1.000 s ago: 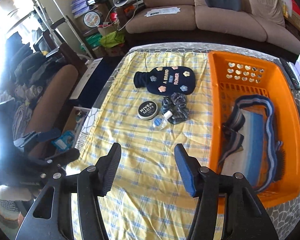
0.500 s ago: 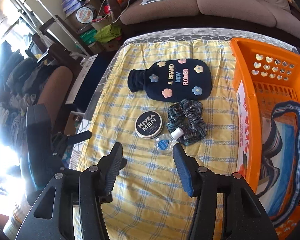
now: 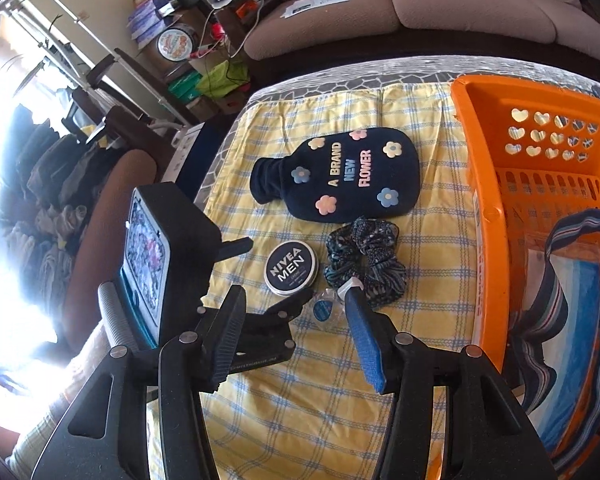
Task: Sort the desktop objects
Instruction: 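Grasp the NIVEA MEN tin with the left gripper while the right gripper grasps the sanitizer bottle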
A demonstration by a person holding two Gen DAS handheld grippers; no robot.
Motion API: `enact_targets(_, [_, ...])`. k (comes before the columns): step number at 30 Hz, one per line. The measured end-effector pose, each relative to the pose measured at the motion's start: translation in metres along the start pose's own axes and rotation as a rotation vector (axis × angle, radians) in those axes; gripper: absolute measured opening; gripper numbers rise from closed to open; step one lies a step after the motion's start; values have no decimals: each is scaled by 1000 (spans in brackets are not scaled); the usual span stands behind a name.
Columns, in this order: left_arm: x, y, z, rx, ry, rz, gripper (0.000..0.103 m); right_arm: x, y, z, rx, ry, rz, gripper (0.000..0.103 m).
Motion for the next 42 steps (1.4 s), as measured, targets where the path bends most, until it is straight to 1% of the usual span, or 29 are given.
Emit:
enact_targets(1, [-1, -1, 0, -7, 14, 6, 73, 0, 0, 0, 0, -1, 1, 54])
enact_targets(2, [-1, -2, 0, -9, 31, 19, 64, 0, 1, -1, 1, -2, 3, 54])
enact_targets(3, [-2, -3, 0, -10, 48, 33, 59, 1, 1, -1, 2, -3, 4, 54])
enact_targets(4, [-2, -4, 0, -12, 58, 49, 57, 1, 2, -2, 6, -4, 4, 54])
enact_targets(8, [1, 1, 6, -16, 95, 91, 56, -1, 6, -7, 19, 11, 1, 54])
enact_targets(10, [7, 9, 16, -20, 112, 124, 56, -1, 8, -9, 23, 22, -6, 53])
enact_targets(13, [22, 26, 35, -45, 152, 209, 56, -1, 12, -17, 33, 38, -32, 51])
enact_targets(15, [34, 41, 45, -47, 155, 264, 56, -1, 15, -25, 43, 61, -50, 48])
enact_targets(16, [39, 49, 50, -46, 160, 294, 56, -2, 16, -30, 49, 80, -59, 48])
enact_targets(18, [45, 65, 61, -46, 184, 338, 56, -4, 20, -39, 51, 103, -102, 48])
enact_targets(20, [50, 78, 73, -49, 194, 371, 56, -9, 24, -48, 48, 90, -181, 48])
enact_targets(21, [52, 83, 79, -54, 197, 383, 56, -13, 26, -53, 44, 101, -212, 48])
enact_targets(25, [56, 95, 95, -81, 210, 410, 56, -25, 32, -62, 7, 159, -297, 48])
enact_targets(28, [57, 97, 99, -94, 224, 411, 57, -26, 32, -67, -7, 218, -295, 48])
enact_targets(33, [60, 97, 101, -105, 246, 418, 57, -37, 32, -79, -13, 300, -335, 48])
enact_targets(37, [60, 97, 104, -114, 266, 415, 57, -36, 31, -84, -23, 354, -320, 47])
enact_targets(38, [60, 97, 103, -114, 268, 414, 57, -35, 30, -84, -20, 363, -305, 45])
enact_targets(39, [60, 98, 103, -113, 270, 415, 57, -34, 28, -85, -19, 368, -289, 38])
enact_targets(40, [60, 99, 103, -112, 273, 416, 57, -33, 27, -86, -15, 366, -275, 36])
enact_targets(42, [59, 98, 103, -109, 274, 415, 57, -32, 27, -86, -6, 364, -253, 36])
Point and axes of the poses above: each gripper's, at about its wrist camera, not at the fingertips, and z roughly against the way its jaws point, x to its left, y to its underside, the point moved 8 cm from there along -z, roughly the way its jaws point, and after that the axes turned 8 degrees about -y, right-handed, at the moved point
